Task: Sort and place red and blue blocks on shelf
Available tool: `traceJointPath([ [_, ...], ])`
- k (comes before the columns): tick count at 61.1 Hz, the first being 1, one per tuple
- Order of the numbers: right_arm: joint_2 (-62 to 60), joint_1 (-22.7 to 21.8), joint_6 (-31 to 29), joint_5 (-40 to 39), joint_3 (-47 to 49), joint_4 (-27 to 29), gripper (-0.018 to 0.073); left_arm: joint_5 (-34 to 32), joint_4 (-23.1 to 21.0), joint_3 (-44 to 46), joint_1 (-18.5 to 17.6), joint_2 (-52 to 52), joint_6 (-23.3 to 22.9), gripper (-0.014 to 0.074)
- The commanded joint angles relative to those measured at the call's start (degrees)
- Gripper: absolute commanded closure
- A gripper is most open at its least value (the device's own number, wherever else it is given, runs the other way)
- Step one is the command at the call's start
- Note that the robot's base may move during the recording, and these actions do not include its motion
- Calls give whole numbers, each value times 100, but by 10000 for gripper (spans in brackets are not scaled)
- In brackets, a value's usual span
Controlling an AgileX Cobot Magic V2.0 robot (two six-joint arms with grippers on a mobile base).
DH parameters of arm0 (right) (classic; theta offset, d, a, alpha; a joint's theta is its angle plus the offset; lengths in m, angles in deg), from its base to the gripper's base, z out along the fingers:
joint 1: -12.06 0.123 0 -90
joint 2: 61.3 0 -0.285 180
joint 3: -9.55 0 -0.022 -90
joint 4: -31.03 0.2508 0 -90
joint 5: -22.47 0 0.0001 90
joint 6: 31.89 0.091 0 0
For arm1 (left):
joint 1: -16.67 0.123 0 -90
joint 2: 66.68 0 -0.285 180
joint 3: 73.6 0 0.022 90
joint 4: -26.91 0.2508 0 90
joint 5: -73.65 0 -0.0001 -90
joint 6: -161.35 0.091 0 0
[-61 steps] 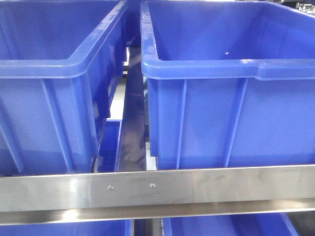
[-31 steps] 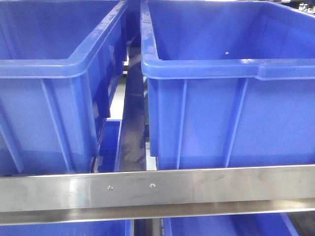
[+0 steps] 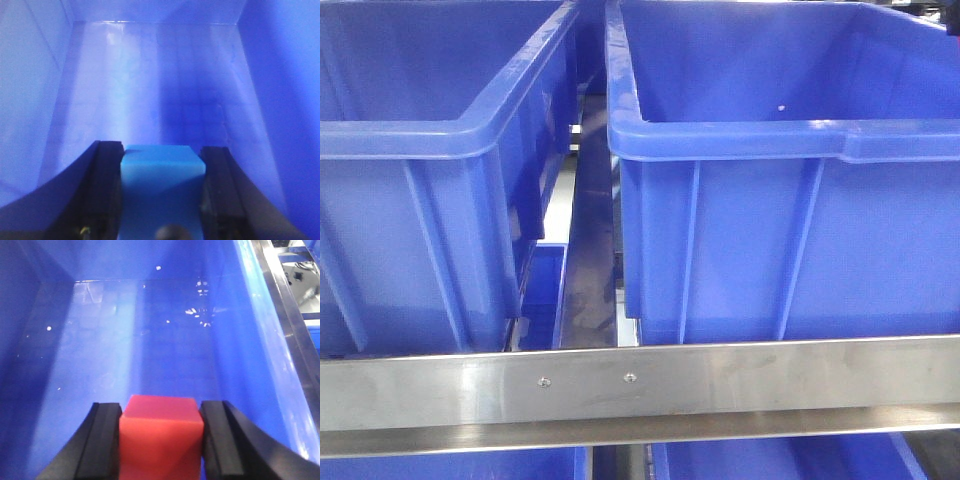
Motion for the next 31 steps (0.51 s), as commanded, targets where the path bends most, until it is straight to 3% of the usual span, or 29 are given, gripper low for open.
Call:
traceJointPath([
  [1, -115, -6, -21, -507, 235, -68, 500, -475, -3, 213, 12, -100, -53, 463],
  [7, -115, -6, -21, -473, 235, -68, 477, -475, -3, 213, 12, -100, -53, 402],
  [10, -115, -6, -21, -473, 235, -68, 436, -475, -3, 213, 12, -100, -53, 325],
  [17, -115, -6, -21, -473, 235, -68, 263, -475, -3, 213, 12, -100, -53, 155],
  [21, -115, -6, -21, -473, 235, -68, 117, -464, -3, 213, 12, -100, -53, 86],
  [26, -115, -6, -21, -434, 235, -68, 10, -438, -3, 213, 12, -100, -53, 75],
  [31, -115, -6, -21, -434, 235, -68, -8, -431, -13, 213, 12, -100, -53, 76],
])
